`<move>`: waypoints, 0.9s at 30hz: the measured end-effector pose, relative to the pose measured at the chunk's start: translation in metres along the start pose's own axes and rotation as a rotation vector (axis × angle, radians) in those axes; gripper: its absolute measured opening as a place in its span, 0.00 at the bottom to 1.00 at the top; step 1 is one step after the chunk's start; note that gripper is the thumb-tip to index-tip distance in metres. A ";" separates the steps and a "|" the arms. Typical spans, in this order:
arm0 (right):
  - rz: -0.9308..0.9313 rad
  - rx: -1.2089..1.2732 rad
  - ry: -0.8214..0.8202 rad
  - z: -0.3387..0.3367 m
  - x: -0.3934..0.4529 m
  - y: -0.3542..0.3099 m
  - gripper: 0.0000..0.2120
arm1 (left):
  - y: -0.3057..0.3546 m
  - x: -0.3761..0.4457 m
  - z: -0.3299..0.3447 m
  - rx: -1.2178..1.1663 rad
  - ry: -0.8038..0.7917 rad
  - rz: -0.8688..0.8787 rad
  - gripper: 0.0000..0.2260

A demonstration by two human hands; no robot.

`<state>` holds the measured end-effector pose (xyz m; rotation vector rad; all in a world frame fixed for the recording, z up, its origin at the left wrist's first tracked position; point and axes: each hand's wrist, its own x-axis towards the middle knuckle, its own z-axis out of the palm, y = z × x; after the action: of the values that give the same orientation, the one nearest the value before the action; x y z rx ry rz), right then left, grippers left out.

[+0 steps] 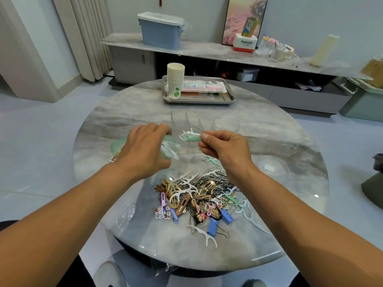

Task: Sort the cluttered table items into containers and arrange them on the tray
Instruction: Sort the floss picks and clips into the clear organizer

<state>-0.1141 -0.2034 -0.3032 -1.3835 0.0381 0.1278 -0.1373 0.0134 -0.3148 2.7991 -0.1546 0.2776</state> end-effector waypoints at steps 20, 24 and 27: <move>-0.198 -0.568 -0.174 0.014 -0.009 0.007 0.03 | 0.020 -0.013 0.011 -0.612 -0.125 0.020 0.28; -0.269 -0.661 -0.192 0.010 -0.004 0.004 0.09 | 0.017 -0.010 0.013 -0.638 -0.106 -0.044 0.29; -0.238 -0.571 -0.140 -0.002 0.002 -0.003 0.11 | 0.007 -0.002 0.018 -0.670 -0.049 -0.194 0.31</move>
<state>-0.1116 -0.2057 -0.3003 -1.9317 -0.3009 0.0350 -0.1376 0.0010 -0.3295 2.1351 0.0158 0.0846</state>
